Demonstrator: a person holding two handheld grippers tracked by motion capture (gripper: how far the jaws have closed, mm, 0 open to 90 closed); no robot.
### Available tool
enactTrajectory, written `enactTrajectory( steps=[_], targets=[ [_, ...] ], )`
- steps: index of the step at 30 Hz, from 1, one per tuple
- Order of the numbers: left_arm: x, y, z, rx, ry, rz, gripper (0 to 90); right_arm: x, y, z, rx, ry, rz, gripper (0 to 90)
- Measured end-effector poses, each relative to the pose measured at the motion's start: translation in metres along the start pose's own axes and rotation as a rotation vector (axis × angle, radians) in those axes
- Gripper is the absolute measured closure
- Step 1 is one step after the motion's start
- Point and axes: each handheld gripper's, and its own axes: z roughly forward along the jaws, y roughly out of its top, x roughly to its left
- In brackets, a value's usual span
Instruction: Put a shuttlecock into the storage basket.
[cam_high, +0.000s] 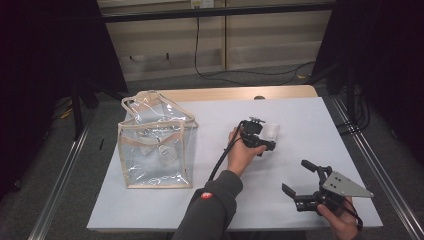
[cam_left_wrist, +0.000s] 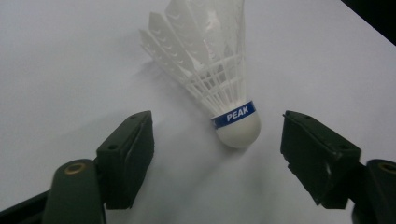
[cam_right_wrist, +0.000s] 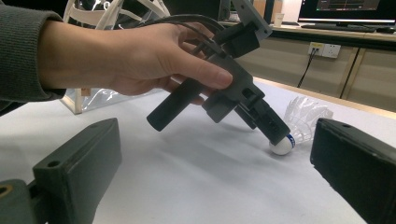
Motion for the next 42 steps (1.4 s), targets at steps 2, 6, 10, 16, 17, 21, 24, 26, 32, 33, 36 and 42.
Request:
enactTrajectory(
  steps=[2,6,10,16,17,21,24,26,32,33,36,42],
  targets=[
    [0.000,0.002,0.002,-0.008,0.003,0.001,31.8,0.000,0.000,0.000,0.004,-0.002,0.007,2.0],
    [0.000,0.002,0.011,-0.010,0.006,-0.002,37.7,0.000,0.000,0.000,0.004,0.001,0.008,2.0],
    [-0.002,0.002,0.015,-0.028,0.012,0.004,41.1,0.000,0.000,0.000,0.002,0.002,0.008,2.0],
    [-0.004,0.002,0.019,-0.045,0.019,0.016,53.7,-0.001,-0.001,0.000,0.002,0.002,0.009,2.0],
    [-0.004,0.002,0.019,-0.047,0.020,0.019,55.6,-0.001,-0.001,0.000,0.003,0.003,0.009,2.0],
    [-0.003,0.002,0.017,-0.034,0.017,0.018,64.8,-0.002,-0.001,0.000,0.000,0.000,0.007,2.0],
    [-0.002,0.001,0.014,-0.034,0.000,-0.001,65.1,-0.002,0.000,-0.001,0.000,-0.001,0.007,2.0],
    [0.000,0.000,0.011,-0.029,-0.001,-0.004,65.2,-0.002,-0.001,-0.001,0.001,-0.002,0.005,2.0],
    [0.004,0.000,-0.006,-0.027,-0.032,-0.020,65.4,-0.002,-0.001,-0.001,0.002,-0.006,0.006,2.0],
    [0.004,0.000,-0.009,-0.024,-0.034,-0.019,65.4,-0.003,0.000,-0.001,0.002,-0.008,0.003,2.0],
    [0.006,0.001,-0.017,-0.022,-0.047,-0.024,65.4,-0.002,0.000,-0.001,0.001,-0.007,0.004,2.0],
    [0.005,0.003,-0.028,-0.013,-0.079,-0.021,65.4,-0.002,0.000,0.000,-0.001,-0.005,0.002,2.0]
  ],
)
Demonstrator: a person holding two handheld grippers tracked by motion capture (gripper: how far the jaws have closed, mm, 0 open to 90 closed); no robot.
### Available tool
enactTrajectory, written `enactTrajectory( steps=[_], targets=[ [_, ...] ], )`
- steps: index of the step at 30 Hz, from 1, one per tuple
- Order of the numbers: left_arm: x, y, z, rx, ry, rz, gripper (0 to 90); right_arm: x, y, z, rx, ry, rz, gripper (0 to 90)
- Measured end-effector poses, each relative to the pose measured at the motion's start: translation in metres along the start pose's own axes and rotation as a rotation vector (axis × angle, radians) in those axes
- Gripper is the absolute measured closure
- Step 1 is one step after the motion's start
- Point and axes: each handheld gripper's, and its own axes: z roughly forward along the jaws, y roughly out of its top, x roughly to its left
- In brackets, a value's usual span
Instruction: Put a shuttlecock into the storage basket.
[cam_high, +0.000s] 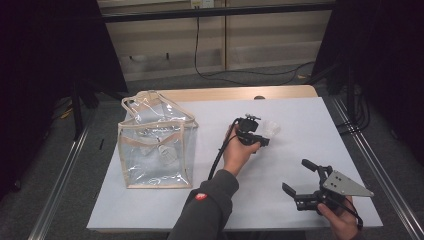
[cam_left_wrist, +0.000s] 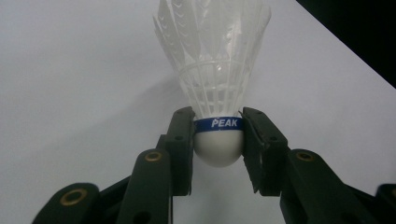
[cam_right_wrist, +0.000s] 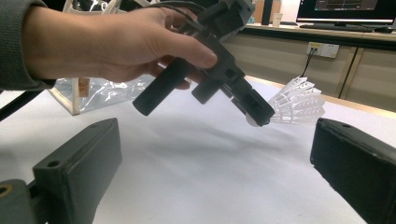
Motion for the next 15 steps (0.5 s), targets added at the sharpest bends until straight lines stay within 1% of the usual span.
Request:
enactTrajectory(
  steps=[6,10,11,15],
  targets=[
    [-0.003,0.000,-0.006,0.024,-0.032,0.011,65.4,0.000,0.000,0.000,0.000,0.000,0.001,2.0],
    [-0.005,0.000,-0.009,0.037,-0.044,0.020,65.4,0.000,0.000,0.000,-0.002,0.000,0.006,2.0],
    [-0.006,0.000,-0.010,0.037,-0.052,0.018,65.5,-0.001,0.000,0.000,-0.001,0.000,0.000,2.0],
    [-0.006,0.000,-0.016,0.047,-0.057,0.021,65.4,0.000,0.000,0.000,-0.002,0.001,0.000,2.0]
  ],
)
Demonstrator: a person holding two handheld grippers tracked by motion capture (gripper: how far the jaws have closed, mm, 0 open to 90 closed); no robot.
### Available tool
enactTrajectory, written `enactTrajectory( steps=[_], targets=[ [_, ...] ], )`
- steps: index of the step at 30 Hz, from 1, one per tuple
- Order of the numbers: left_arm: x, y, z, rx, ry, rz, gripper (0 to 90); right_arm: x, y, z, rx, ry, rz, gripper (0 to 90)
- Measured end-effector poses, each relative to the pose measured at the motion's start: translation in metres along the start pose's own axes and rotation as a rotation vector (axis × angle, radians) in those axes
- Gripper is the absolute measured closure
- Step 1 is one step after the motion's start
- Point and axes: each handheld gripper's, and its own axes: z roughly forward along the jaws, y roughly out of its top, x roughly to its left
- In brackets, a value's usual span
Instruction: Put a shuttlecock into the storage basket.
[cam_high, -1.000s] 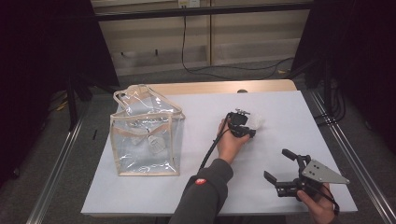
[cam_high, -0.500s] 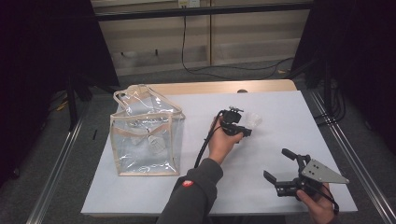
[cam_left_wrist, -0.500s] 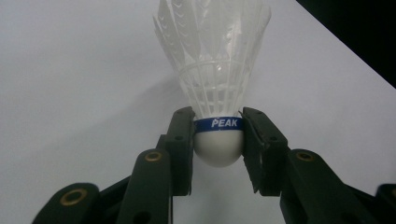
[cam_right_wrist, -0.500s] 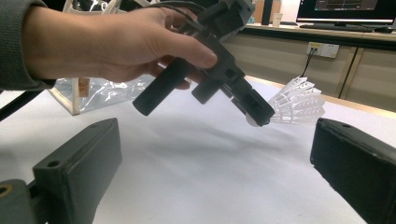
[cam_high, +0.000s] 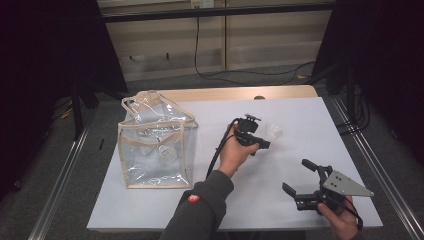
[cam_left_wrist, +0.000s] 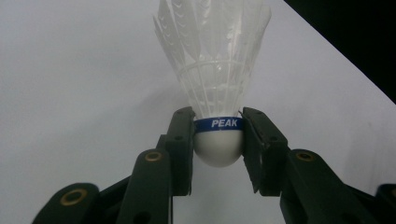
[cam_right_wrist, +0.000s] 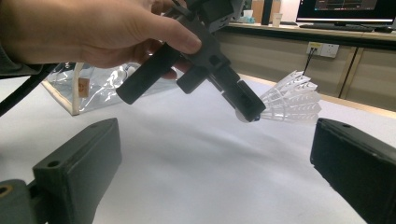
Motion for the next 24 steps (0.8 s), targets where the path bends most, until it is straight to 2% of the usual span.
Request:
enactTrajectory(
  steps=[16,24],
  targets=[
    [0.001,0.001,-0.022,0.021,-0.032,-0.006,65.4,0.001,0.000,0.000,0.003,0.000,0.005,2.0],
    [0.001,0.004,-0.032,0.044,-0.035,0.011,65.4,0.001,0.000,0.000,0.003,0.000,0.007,2.0]
  ],
)
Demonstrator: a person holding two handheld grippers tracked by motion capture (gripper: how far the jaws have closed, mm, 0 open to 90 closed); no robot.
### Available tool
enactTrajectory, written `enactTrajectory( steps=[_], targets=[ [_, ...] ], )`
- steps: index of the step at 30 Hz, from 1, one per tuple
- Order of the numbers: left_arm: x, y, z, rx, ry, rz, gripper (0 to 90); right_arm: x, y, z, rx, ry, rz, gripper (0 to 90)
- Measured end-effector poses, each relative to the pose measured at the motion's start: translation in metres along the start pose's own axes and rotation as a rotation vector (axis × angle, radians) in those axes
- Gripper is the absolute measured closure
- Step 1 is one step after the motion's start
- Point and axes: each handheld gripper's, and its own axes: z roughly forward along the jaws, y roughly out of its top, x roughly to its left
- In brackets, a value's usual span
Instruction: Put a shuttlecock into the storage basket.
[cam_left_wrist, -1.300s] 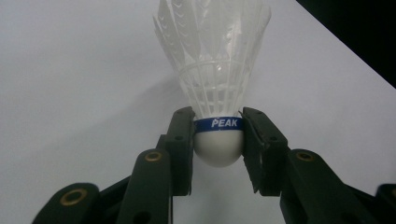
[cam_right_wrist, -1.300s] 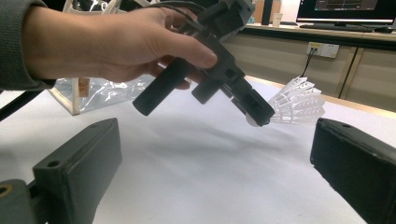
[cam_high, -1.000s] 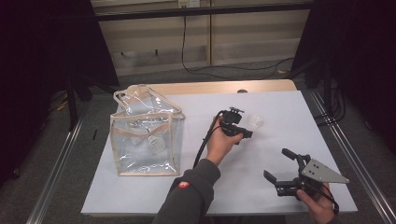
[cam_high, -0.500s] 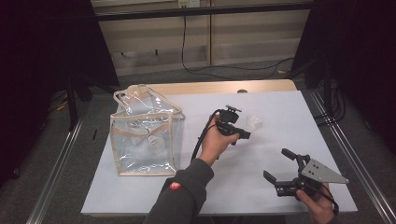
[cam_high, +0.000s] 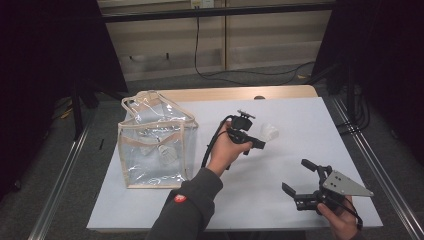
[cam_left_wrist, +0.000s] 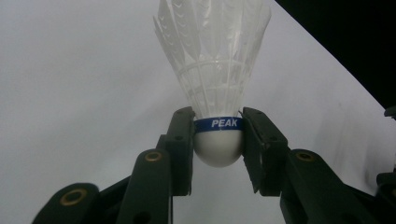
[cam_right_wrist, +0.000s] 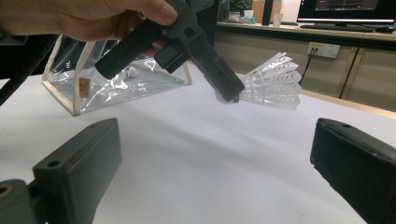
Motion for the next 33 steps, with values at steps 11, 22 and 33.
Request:
enactTrajectory(
  steps=[11,22,33],
  targets=[
    [0.001,0.004,-0.015,0.033,0.000,0.014,65.4,0.000,0.000,0.000,-0.002,0.006,0.000,2.0],
    [0.003,0.007,-0.030,0.041,0.001,0.016,65.4,0.000,0.000,0.001,-0.004,0.006,-0.001,2.0],
    [0.005,0.010,-0.041,0.040,0.007,0.015,65.4,0.000,0.000,0.001,0.000,0.001,-0.004,2.0]
  ],
)
